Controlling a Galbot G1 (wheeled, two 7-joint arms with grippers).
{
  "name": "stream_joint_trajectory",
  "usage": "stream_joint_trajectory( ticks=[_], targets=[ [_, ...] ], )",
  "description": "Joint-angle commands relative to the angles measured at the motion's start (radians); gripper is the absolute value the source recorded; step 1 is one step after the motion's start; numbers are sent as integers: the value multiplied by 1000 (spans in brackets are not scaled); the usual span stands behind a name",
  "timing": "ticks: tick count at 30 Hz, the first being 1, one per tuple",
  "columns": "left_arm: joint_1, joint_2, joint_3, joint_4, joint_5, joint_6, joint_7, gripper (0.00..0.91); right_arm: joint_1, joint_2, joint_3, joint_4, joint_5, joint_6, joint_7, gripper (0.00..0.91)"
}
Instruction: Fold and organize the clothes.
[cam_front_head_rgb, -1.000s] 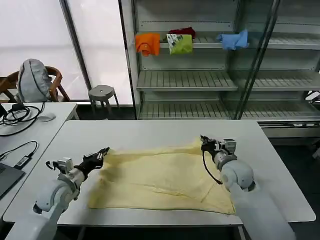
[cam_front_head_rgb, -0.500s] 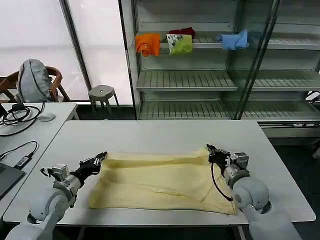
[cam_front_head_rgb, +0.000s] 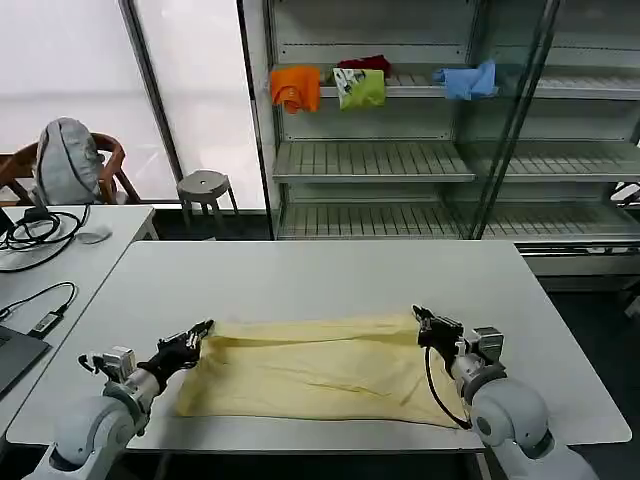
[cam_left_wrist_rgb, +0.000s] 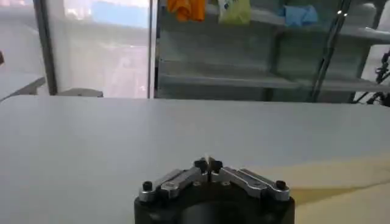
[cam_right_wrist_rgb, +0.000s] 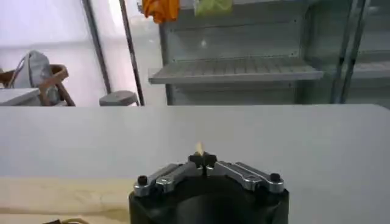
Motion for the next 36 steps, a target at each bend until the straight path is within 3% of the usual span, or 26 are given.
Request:
stream_joint_trajectory(
  ticks=[1, 26, 27, 28, 36],
  targets=[
    [47, -2, -11, -22, 5, 2, 1, 20, -31, -15, 12, 30, -2, -6, 3, 0],
    [137, -4, -30, -105, 37, 24, -4, 20, -17, -25, 4, -61, -57, 25, -42, 0],
    [137, -5, -30, -103, 46, 25, -2, 766, -23, -25, 3, -59, -62, 25, -47, 786],
    [137, -5, -30, -101, 61, 27, -3, 907, -29, -25, 1, -55, -69, 19, -47, 907],
    [139, 3, -62, -112, 60, 28, -2, 907, -54, -35, 28, -17, -87, -9, -45, 907]
  ],
)
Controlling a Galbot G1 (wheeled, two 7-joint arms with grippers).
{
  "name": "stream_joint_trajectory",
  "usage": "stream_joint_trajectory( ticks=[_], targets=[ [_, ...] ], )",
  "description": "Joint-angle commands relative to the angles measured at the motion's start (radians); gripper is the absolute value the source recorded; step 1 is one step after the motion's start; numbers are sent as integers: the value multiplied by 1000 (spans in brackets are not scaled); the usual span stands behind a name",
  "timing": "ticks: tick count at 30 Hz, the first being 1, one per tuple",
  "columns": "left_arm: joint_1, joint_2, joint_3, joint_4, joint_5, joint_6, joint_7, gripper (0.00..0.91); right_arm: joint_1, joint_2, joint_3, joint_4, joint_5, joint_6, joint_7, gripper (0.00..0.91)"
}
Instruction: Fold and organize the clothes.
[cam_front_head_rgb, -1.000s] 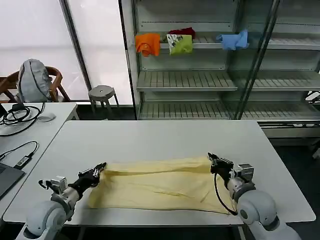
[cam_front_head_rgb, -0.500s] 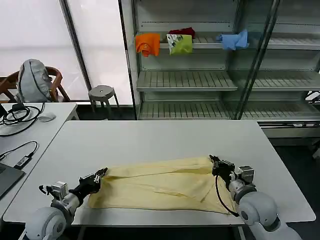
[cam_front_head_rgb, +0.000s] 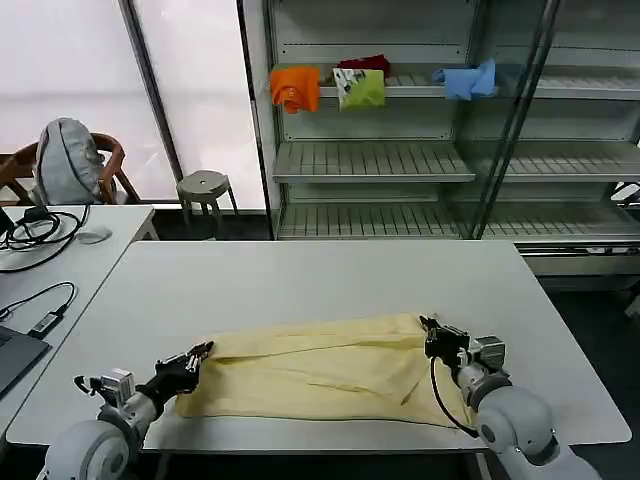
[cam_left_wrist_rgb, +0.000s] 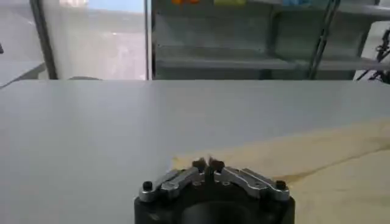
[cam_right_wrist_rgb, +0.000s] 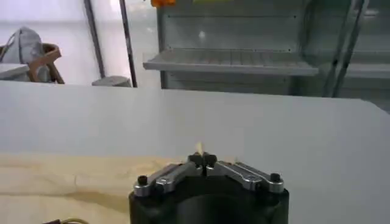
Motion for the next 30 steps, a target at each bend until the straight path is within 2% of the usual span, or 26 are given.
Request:
stream_joint_trajectory(
  ticks=[1, 4, 11, 17, 30],
  targets=[
    [19, 4, -26, -34, 7, -7, 1, 907, -21, -7, 24, 24, -20, -18, 0, 907],
    [30, 1, -36, -75, -29, -34, -29, 907, -37, -7, 49, 55, -45, -17, -12, 907],
    [75, -10, 60, -172, -71, -59, -406, 907, -82, 2, 94, 115, -87, -10, -33, 907],
    [66, -33, 154, -173, -68, -63, -558, 907, -103, 9, 100, 142, -109, -9, -36, 907],
    [-3, -52, 241, -95, -54, -41, -628, 907, -123, 8, 122, 161, -124, -4, -35, 907]
  ],
)
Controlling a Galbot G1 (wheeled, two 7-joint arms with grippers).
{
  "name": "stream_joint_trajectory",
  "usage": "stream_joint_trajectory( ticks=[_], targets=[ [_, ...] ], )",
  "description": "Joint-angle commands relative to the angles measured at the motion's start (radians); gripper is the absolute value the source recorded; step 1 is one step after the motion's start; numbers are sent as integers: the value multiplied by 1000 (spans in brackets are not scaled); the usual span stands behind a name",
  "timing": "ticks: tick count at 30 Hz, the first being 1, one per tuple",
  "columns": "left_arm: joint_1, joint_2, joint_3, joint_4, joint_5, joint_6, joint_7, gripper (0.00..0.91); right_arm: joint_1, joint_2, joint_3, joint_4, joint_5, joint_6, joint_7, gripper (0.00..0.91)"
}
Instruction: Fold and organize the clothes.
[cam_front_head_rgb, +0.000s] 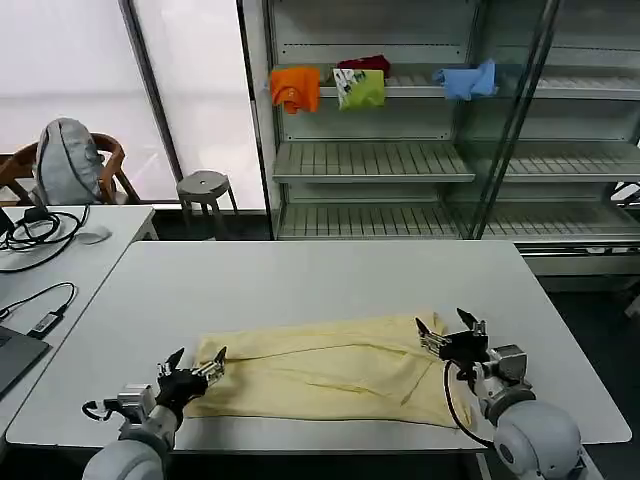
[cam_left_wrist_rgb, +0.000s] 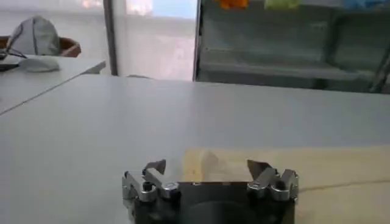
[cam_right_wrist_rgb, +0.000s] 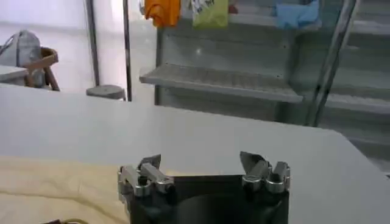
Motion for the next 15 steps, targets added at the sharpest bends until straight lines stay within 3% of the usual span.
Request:
stream_joint_trajectory(
  ticks=[1, 2, 3, 4, 5, 15],
  targets=[
    [-40, -14, 91, 32, 6, 0, -165, 907, -14, 2, 16, 21, -16, 1, -1, 907],
    [-40, -14, 94, 30, 8, 2, -173, 887, -14, 2, 16, 21, -16, 1, -2, 907],
    [-38, -15, 98, 28, 7, 4, -182, 635, -13, 3, 16, 20, -17, 2, -1, 907],
    [-38, -14, 100, 26, 4, 8, -189, 111, -12, 4, 16, 19, -17, 2, -1, 907],
    [-39, -14, 101, 25, -2, 12, -199, 20, -12, 4, 15, 18, -17, 2, 0, 907],
    [-28, -13, 138, 22, 11, 25, -200, 20, -8, 12, 4, 9, -22, 2, 1, 907]
  ],
)
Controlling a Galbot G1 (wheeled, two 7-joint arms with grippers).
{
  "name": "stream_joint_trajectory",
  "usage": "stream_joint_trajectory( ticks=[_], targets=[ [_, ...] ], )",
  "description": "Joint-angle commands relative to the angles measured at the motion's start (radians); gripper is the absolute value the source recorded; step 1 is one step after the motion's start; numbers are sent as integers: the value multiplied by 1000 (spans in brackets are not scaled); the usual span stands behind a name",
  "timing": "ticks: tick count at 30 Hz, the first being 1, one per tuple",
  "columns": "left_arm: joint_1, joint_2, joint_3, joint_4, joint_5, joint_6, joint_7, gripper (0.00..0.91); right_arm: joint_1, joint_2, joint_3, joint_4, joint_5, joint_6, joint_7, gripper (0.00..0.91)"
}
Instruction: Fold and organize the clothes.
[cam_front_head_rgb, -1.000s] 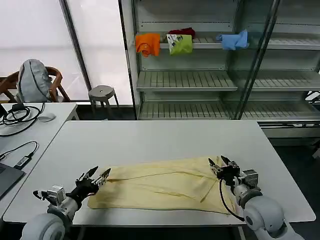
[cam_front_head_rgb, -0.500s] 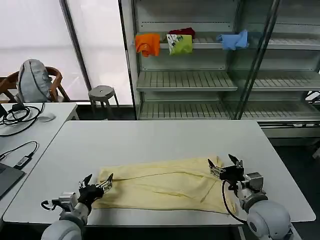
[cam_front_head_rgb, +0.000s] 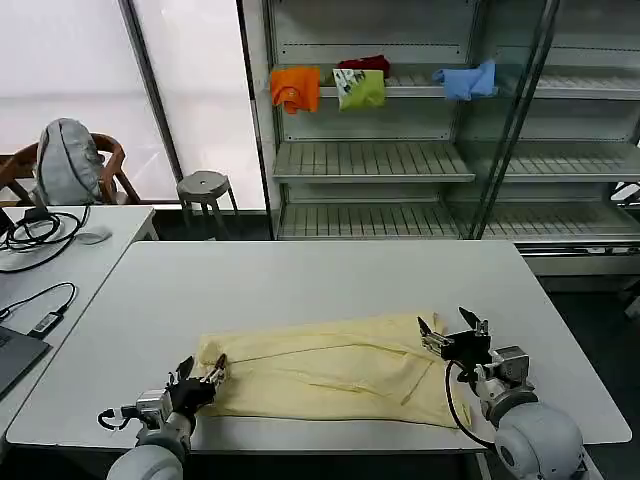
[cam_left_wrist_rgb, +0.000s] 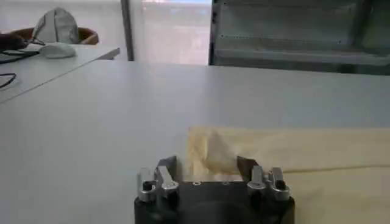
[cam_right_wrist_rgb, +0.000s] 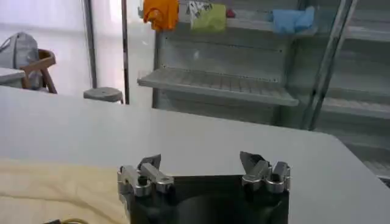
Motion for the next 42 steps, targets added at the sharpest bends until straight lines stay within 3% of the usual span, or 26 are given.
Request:
stream_joint_trajectory(
  ticks=[1, 14, 20, 24, 28, 34, 42],
  targets=[
    [-8, -6, 48, 6, 5, 14, -54, 20, -3, 0, 3, 4, -5, 0, 0, 907],
    [-4, 16, -6, -1, 88, 15, -6, 20, -16, 8, 3, 7, -14, 0, 1, 907],
    [54, 80, -201, -28, 87, 59, 63, 10, -14, 5, 8, 11, -14, 0, 1, 907],
    [101, 165, -402, -4, 97, 78, 126, 0, -14, 8, 7, 15, -13, 1, 0, 907],
    [111, 222, -488, 46, 136, 65, 157, 0, -7, 13, 2, 12, -14, 4, -1, 907],
    [81, 195, -471, -61, 169, 79, 181, 10, -10, 13, 7, 19, -15, 4, 0, 907],
    [45, 102, -238, -267, 152, 135, 232, 10, -47, 12, 39, 37, -24, 5, 0, 907]
  ],
)
